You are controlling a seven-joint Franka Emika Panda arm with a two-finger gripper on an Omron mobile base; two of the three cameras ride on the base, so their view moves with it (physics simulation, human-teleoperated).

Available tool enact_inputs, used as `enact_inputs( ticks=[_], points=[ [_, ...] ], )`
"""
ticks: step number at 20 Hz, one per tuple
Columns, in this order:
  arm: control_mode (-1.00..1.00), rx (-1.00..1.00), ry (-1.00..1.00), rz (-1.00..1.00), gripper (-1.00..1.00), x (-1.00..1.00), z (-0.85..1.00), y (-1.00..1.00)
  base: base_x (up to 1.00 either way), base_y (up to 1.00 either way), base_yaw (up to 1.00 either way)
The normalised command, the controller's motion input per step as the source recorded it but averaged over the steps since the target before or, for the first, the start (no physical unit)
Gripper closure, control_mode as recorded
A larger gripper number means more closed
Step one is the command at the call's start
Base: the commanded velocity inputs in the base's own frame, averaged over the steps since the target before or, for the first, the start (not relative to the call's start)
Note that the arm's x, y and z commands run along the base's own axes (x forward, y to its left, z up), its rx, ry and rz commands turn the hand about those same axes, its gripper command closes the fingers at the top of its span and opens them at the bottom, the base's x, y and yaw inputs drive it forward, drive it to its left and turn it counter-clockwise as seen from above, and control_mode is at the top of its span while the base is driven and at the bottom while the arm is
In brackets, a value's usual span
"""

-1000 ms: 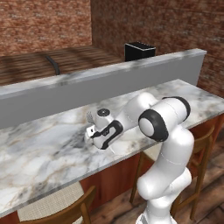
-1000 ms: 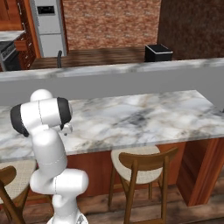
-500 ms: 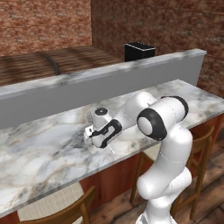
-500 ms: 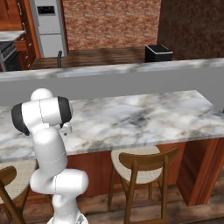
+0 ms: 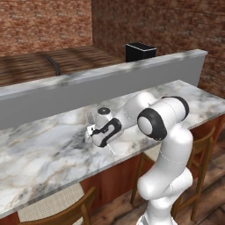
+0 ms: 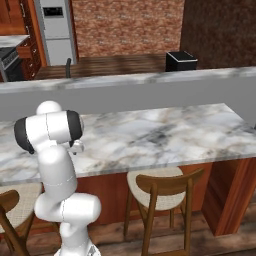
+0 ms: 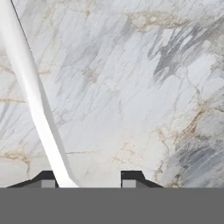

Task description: Organize the utensils by type. Pick up the wooden spoons from the counter and place them in the open cabinet. Then pick up the metallic utensils from the counter and place them in the open drawer.

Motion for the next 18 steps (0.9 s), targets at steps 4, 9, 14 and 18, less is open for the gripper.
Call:
enact_inputs(
  ticks=[4,9,14,18],
  points=[
    [-1.0,0.16,0.0,-0.07,1.0,0.0,-0.73,-0.55,0.0,0.0,0.0],
    [-1.0,0.12,0.0,-0.03,1.0,-0.05,-0.68,-0.62,0.0,0.0,0.0],
    [-1.0,0.04,-0.08,-0.04,1.0,-0.47,-0.89,-0.59,0.0,0.0,0.0],
    [-1.0,0.02,-0.17,-0.05,1.0,-0.63,-0.86,-0.48,0.0,0.0,0.0]
  ],
)
